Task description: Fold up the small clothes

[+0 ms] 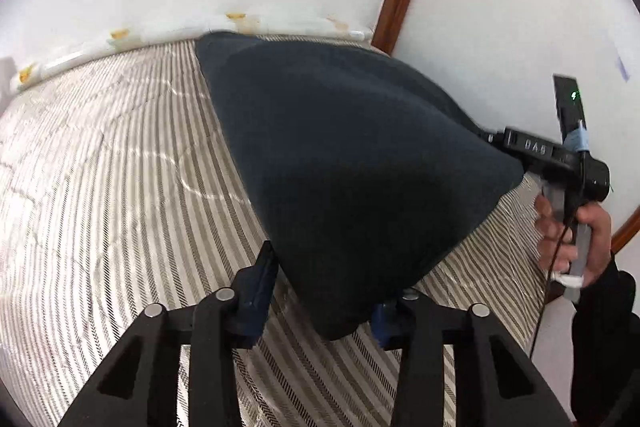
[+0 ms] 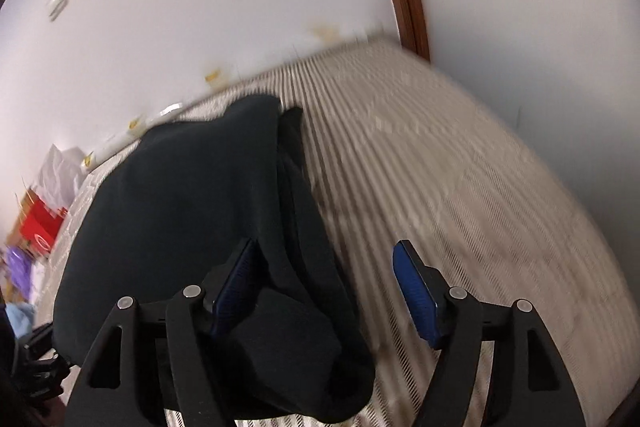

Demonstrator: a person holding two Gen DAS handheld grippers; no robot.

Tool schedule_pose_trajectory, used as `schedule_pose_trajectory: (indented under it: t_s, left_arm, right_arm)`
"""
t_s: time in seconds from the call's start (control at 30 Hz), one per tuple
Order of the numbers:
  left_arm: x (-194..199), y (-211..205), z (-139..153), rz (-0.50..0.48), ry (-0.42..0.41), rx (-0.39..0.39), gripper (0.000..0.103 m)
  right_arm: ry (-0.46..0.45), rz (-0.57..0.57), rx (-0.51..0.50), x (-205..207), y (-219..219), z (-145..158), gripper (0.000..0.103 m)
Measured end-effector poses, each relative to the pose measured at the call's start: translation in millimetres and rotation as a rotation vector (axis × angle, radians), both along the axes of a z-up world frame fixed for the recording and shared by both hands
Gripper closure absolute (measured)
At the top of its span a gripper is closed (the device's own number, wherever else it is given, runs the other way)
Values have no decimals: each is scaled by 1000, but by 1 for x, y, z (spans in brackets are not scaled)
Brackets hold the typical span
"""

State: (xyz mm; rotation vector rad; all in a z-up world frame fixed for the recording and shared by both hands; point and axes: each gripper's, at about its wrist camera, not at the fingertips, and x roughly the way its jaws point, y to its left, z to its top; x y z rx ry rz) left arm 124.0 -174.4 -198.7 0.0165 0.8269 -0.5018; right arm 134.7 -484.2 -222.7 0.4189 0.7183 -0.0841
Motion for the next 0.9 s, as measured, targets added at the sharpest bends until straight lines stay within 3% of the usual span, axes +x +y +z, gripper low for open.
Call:
schedule_pose_trajectory:
  t_s: [0.07, 0.1, 0.13, 0.23, 0.37, 0.57, 0.67, 0.9]
  left_arm:
    - [0, 5, 1, 16, -7, -26, 78]
    - [1, 9, 2, 30, -7, -46, 79]
    - [1, 15, 3, 42, -10, -62, 81]
    - [-3, 29, 9, 88, -47, -49, 84]
    - [9, 77, 15, 175, -54, -89, 85]
    - [11, 147, 20, 299, -74, -58, 85]
    - [5, 178, 15, 354, -56, -73, 85]
    - [-12, 173, -6, 327, -28, -44, 84]
  right_arm:
    - [4, 8, 28, 4, 1, -3, 35]
    - [-1, 29, 39, 5, 4, -2, 48]
    - [-8, 66, 48, 10, 11, -1, 70]
    - [-21, 75, -34, 20, 40, 10, 79]
    - [-43, 128, -13, 43, 78, 18, 81]
    - [-55, 253, 17, 90, 153, 27, 81]
    - [-69, 315, 16, 93, 179, 32, 81]
    - [-59, 334, -30, 67, 171, 28, 80]
